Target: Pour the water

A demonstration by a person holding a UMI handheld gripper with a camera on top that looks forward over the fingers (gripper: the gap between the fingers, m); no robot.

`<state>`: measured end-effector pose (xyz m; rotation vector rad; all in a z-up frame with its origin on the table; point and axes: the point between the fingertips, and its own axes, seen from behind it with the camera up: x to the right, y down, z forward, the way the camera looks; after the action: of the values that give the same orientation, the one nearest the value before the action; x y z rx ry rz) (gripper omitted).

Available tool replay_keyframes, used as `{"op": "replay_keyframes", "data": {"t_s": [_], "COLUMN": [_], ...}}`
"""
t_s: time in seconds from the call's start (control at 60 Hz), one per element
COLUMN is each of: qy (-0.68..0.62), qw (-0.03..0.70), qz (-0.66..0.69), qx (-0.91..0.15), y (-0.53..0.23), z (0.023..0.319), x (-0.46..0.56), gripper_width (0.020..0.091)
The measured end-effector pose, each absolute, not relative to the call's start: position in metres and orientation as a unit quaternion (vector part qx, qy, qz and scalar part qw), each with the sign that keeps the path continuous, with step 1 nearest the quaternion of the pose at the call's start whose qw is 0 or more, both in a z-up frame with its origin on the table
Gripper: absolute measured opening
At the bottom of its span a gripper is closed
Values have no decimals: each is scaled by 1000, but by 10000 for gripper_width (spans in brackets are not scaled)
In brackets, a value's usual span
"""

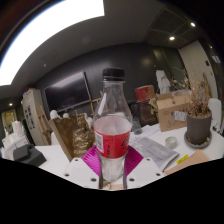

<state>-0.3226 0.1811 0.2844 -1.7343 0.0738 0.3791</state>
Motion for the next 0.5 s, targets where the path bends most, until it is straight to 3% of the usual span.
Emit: {"op": "replay_keyframes", "data": {"t_s": [0.25,0.5], "qy": [-13,-27], "qw": [580,560], "qz": [54,17], "qx": [-813,-828], "y": [195,196], "z": [152,77], "x": [-251,-238], "gripper_width": [260,260]}}
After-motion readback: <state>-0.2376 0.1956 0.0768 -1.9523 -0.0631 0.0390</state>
